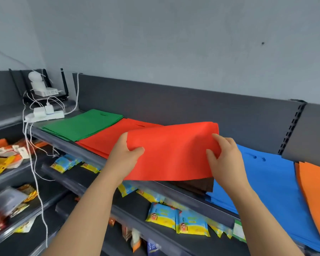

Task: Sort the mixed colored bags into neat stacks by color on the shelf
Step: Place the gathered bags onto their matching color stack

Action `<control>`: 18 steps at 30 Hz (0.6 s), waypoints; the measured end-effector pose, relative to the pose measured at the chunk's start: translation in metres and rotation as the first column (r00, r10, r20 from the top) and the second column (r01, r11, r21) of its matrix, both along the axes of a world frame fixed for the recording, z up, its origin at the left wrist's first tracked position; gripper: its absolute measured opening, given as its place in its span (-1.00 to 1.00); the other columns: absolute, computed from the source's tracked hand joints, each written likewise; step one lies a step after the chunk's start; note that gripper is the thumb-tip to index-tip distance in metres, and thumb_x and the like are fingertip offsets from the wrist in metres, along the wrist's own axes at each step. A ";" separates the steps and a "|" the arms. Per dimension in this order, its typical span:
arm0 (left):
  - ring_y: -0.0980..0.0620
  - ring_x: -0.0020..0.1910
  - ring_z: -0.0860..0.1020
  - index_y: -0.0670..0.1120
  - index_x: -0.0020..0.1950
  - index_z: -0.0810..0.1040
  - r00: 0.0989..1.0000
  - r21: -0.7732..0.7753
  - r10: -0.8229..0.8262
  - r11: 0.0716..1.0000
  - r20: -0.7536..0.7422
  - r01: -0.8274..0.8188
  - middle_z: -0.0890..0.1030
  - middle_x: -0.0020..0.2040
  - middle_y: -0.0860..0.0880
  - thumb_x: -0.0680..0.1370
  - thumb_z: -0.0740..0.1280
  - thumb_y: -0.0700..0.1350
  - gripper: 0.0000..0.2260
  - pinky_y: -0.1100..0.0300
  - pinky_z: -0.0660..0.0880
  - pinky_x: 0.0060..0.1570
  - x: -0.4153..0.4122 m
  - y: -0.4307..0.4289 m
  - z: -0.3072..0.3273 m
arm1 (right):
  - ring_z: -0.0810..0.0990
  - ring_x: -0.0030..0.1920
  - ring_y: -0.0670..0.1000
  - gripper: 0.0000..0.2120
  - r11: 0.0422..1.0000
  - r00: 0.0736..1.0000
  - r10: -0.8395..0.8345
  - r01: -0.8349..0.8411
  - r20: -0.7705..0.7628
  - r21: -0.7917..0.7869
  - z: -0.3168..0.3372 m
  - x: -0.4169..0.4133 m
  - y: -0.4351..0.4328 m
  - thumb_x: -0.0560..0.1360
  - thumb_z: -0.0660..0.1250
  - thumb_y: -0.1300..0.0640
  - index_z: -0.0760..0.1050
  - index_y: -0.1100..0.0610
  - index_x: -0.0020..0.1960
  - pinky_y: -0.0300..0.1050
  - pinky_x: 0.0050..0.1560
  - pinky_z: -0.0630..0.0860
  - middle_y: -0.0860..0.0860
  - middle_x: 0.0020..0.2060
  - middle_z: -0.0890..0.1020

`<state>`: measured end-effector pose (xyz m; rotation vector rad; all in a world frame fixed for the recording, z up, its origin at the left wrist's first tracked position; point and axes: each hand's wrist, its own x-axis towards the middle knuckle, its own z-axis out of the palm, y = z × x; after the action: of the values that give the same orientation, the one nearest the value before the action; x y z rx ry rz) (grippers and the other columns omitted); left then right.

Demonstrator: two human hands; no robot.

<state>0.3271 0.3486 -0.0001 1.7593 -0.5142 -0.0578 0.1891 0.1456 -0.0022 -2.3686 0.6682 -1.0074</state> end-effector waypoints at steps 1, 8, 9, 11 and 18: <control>0.14 0.04 0.55 0.11 0.24 0.43 1.000 0.000 0.014 1.000 0.009 -0.014 0.57 0.06 0.14 0.51 0.35 -0.18 -0.65 0.15 0.47 0.04 0.014 -0.001 0.002 | 0.49 0.13 0.07 -0.55 1.000 1.000 0.010 -0.010 0.003 0.003 0.001 0.014 -0.001 0.55 0.26 0.21 0.33 0.14 0.42 -0.19 0.05 0.35 0.05 0.25 0.42; 0.08 0.07 0.58 0.05 0.29 0.44 0.998 -0.023 0.060 0.998 0.030 -0.059 0.60 0.09 0.10 0.48 0.37 -0.22 -0.59 0.05 0.48 0.19 0.113 -0.018 0.007 | 0.51 0.13 0.08 -0.55 1.000 0.999 0.030 -0.030 0.035 0.003 0.012 0.111 -0.012 0.54 0.26 0.19 0.33 0.13 0.42 -0.07 0.17 0.40 0.03 0.27 0.42; 0.08 0.08 0.58 0.04 0.29 0.44 0.998 -0.027 0.060 0.998 0.031 -0.059 0.60 0.08 0.10 0.48 0.37 -0.23 -0.59 0.07 0.48 0.18 0.125 -0.019 0.008 | 0.51 0.12 0.07 -0.55 1.000 0.999 0.028 -0.028 0.035 -0.003 0.012 0.123 -0.013 0.54 0.27 0.19 0.33 0.13 0.42 -0.09 0.15 0.40 0.04 0.26 0.42; 0.10 0.06 0.58 0.06 0.29 0.45 0.998 -0.028 0.052 0.998 0.041 -0.051 0.60 0.08 0.10 0.48 0.36 -0.23 -0.59 0.11 0.48 0.14 0.150 -0.021 0.011 | 0.51 0.11 0.06 -0.55 1.000 0.999 0.018 -0.018 0.039 -0.014 0.013 0.144 -0.013 0.54 0.27 0.20 0.32 0.14 0.42 -0.14 0.13 0.38 0.05 0.26 0.42; 0.21 -0.02 0.59 0.15 0.31 0.40 0.994 -0.058 -0.033 0.998 0.108 0.039 0.60 0.03 0.19 0.48 0.36 -0.23 -0.53 0.20 0.48 0.01 0.237 -0.017 0.029 | 0.48 0.11 0.01 -0.54 0.997 0.993 -0.071 0.072 0.092 -0.013 0.016 0.207 0.007 0.55 0.27 0.18 0.31 0.13 0.43 -0.26 0.05 0.29 0.03 0.26 0.41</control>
<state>0.5637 0.3314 0.0287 1.7007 -0.6198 0.0270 0.3963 0.1528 0.0135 -2.3118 0.7171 -1.1485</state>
